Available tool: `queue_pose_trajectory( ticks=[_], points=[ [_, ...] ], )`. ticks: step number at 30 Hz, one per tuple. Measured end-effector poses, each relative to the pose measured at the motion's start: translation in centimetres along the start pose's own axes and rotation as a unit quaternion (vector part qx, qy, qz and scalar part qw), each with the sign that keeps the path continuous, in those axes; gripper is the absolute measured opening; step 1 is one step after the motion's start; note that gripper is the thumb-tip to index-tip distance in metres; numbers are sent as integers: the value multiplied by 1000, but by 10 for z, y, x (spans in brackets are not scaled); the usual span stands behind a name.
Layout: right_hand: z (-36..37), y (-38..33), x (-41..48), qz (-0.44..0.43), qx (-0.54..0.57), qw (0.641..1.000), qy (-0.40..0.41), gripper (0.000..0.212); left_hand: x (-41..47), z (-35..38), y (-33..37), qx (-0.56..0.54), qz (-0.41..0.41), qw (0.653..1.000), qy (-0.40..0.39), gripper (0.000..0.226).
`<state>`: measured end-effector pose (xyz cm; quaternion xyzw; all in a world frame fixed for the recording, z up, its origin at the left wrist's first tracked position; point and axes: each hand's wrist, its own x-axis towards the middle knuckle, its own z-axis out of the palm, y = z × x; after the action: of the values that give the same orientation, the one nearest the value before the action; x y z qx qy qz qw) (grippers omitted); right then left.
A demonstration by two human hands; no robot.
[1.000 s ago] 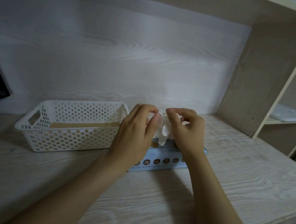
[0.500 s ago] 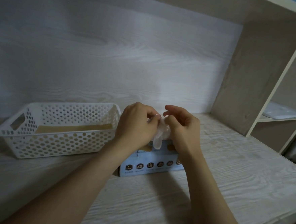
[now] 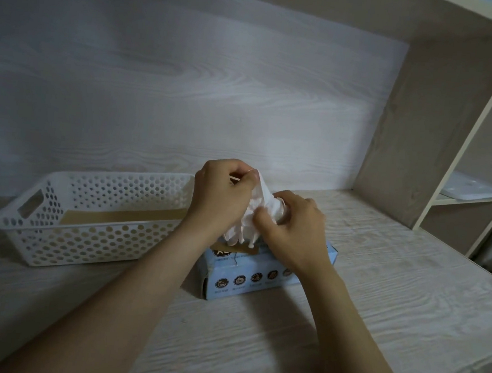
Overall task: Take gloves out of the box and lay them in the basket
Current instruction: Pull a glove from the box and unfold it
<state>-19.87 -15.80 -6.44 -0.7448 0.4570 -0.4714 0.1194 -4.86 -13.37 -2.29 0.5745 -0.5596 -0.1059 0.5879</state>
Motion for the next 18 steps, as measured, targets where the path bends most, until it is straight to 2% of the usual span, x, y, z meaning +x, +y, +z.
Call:
queue_pose_trajectory(
  ticks=[4, 7, 9, 11, 14, 18],
  points=[
    [-2, -5, 1, 37, 17, 999, -20, 34, 1, 0, 0, -18, 27, 999, 20, 14],
    [-5, -10, -3, 19, 57, 998, -3, 42, -1, 1, 1, -34, 56, 998, 11, 14],
    [-5, -12, -3, -13, 87, 996, 10, 45, -2, 2, 1, -41, 71, 996, -35, 13],
    [-2, -11, -1, -40, 96, 994, 30, 31, -5, 1, 3, -52, 71, 993, -83, 12],
    [3, -4, 0, -34, 77, 995, 52, 28, -2, -3, 2, -69, 66, 991, -98, 11],
    [4, 0, 4, 0, 133, 989, 60, 29, 5, -13, -3, -11, 11, 979, -204, 40]
  ],
)
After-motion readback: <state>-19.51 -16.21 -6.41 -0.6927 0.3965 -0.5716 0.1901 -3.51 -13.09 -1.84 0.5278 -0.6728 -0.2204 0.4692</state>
